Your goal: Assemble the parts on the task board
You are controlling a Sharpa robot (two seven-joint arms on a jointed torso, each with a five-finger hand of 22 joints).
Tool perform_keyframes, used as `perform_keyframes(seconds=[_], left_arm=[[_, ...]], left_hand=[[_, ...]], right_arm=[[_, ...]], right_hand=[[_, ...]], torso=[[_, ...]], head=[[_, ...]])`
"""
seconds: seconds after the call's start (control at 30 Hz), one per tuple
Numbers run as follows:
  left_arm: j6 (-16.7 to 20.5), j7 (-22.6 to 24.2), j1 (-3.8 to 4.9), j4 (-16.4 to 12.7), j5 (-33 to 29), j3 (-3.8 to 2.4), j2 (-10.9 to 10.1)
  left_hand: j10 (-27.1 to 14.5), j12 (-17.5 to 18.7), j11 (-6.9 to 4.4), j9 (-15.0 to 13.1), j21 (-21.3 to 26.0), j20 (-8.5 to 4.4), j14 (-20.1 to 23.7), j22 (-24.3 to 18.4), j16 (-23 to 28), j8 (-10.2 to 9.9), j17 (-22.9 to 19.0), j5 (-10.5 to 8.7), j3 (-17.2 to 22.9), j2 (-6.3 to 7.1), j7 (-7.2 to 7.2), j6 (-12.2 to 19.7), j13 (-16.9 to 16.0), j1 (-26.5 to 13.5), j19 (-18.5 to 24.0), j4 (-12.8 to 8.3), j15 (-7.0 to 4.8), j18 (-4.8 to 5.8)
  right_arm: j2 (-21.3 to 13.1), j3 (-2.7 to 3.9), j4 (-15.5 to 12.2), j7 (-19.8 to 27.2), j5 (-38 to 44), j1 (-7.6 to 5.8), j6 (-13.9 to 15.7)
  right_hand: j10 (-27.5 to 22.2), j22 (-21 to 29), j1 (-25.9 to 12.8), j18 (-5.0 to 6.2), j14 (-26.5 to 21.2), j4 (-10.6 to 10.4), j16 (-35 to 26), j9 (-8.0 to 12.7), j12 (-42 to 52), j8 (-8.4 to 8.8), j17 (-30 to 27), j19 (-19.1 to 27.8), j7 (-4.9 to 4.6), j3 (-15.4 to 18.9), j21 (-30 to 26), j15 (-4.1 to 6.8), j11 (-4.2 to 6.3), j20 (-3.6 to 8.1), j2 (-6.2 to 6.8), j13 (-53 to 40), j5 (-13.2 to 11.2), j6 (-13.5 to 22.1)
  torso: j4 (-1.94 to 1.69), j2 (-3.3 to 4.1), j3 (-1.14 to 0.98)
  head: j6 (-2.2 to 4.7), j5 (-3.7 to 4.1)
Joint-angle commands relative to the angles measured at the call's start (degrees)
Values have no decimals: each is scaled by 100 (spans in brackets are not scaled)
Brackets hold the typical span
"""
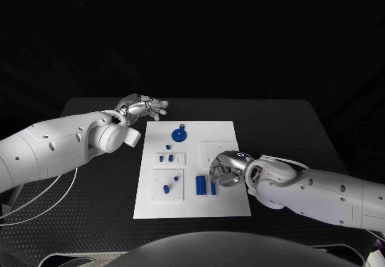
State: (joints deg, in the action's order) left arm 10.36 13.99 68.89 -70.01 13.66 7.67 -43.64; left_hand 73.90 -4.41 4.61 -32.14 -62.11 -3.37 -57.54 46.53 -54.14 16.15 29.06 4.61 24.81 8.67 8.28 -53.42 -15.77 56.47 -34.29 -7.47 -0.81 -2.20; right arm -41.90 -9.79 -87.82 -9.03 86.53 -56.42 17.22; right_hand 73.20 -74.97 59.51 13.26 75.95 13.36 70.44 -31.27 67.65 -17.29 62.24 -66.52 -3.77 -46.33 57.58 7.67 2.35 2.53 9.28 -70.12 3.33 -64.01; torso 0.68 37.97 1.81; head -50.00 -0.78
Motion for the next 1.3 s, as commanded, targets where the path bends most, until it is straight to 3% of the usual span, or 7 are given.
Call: perform_keyframes(seconds=[0.03,0.37,1.3], left_arm=[[-68,33,11,-16,28,-4,4],[-65,32,11,-11,28,-4,4],[-77,23,11,4,32,-4,14]], left_hand=[[-28,28,-7,5,23,-288,28,9,28,-36,10,-24,-3,2,-2,52,10,-29,44,36,16,71],[-30,29,-6,6,23,-287,28,9,29,-36,11,-25,-4,3,-1,55,10,-30,44,40,16,72],[-33,29,-5,8,23,-287,28,10,31,-38,14,-26,-3,2,2,62,11,-25,45,46,17,71]], right_arm=[[18,-9,26,-3,133,13,-253],[52,-14,21,-78,430,20,-473],[-64,-16,91,361,331,30,-308]], right_hand=[[13,-49,21,174,0,-27,-24,6,15,-39,-6,-37,1,-4,16,25,16,15,28,-17,-38,-36],[51,-53,79,174,-4,56,-18,-11,55,-72,-6,-30,13,14,19,36,29,25,3,-56,-54,-59],[19,-54,109,174,-14,112,-10,-33,-4,-94,-8,-24,-2,218,24,34,15,31,-94,-29,-55,-8]], torso=[[-1,-4,-3],[8,-6,-13],[5,-6,-9]], head=[[0,-3],[0,-1],[0,-5]])
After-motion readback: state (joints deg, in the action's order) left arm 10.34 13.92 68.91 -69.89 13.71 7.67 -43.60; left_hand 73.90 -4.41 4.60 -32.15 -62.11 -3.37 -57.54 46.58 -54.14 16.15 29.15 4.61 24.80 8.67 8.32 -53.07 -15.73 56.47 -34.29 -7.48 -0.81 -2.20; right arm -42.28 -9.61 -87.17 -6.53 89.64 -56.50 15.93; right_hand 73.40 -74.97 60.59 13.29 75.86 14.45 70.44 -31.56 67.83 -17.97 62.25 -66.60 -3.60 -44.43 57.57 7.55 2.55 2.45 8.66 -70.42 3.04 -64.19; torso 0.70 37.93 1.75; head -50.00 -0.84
